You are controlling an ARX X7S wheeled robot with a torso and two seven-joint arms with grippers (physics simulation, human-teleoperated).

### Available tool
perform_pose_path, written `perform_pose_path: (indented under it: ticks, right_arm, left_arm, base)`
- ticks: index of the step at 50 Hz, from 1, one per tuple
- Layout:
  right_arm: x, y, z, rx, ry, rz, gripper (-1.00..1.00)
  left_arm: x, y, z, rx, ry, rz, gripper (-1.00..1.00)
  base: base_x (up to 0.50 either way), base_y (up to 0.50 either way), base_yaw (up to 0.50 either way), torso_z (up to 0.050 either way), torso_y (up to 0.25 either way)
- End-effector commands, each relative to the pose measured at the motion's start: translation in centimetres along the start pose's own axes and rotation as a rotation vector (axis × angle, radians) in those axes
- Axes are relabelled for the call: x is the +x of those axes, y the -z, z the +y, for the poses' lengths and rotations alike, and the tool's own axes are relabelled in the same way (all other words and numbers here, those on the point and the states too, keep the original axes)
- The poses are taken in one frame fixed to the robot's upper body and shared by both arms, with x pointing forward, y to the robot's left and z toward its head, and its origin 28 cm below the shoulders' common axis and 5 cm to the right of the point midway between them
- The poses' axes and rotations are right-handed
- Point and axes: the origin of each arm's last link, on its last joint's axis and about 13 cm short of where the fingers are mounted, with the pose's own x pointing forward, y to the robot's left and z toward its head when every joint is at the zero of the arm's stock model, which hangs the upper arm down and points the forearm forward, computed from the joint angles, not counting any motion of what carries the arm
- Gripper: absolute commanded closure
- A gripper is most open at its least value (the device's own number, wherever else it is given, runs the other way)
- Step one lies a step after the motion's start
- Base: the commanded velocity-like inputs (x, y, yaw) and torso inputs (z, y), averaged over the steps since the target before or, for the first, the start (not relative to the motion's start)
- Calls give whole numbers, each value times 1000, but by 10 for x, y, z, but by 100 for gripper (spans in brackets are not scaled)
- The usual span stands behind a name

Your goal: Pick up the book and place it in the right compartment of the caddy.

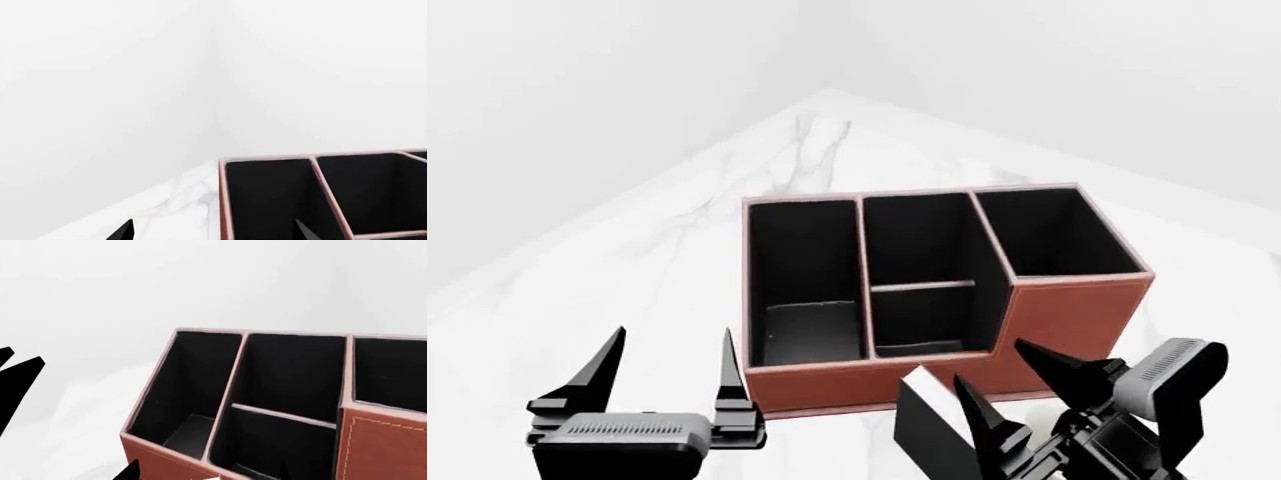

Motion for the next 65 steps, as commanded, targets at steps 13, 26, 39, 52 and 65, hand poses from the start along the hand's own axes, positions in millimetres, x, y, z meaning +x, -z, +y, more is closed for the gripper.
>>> perform_pose_path:
  ticks: [13,26,39,52,65]
  right_arm:
    - [-5,20,-4,-20,19,78,-100]
    - [-16,23,4,-46,28,86,-100]
    - [-16,27,6,-52,30,93,-100]
    - [-8,22,6,-53,41,105,-100]
    - [-11,21,6,-61,41,96,-100]
  left_arm:
    - [0,1,0,2,0,2,-100]
    - [1,1,0,2,-1,2,-100]
    - [0,1,0,2,-4,3,-100]
    - [0,3,0,3,4,5,-100]
    - [-1,-1,0,1,1,-6,-100]
  base:
    - [0,0,0,0,0]
    - [0,0,0,0,0]
    - [0,0,0,0,0]
    - [0,0,0,0,0]
    - [0,0,0,0,0]
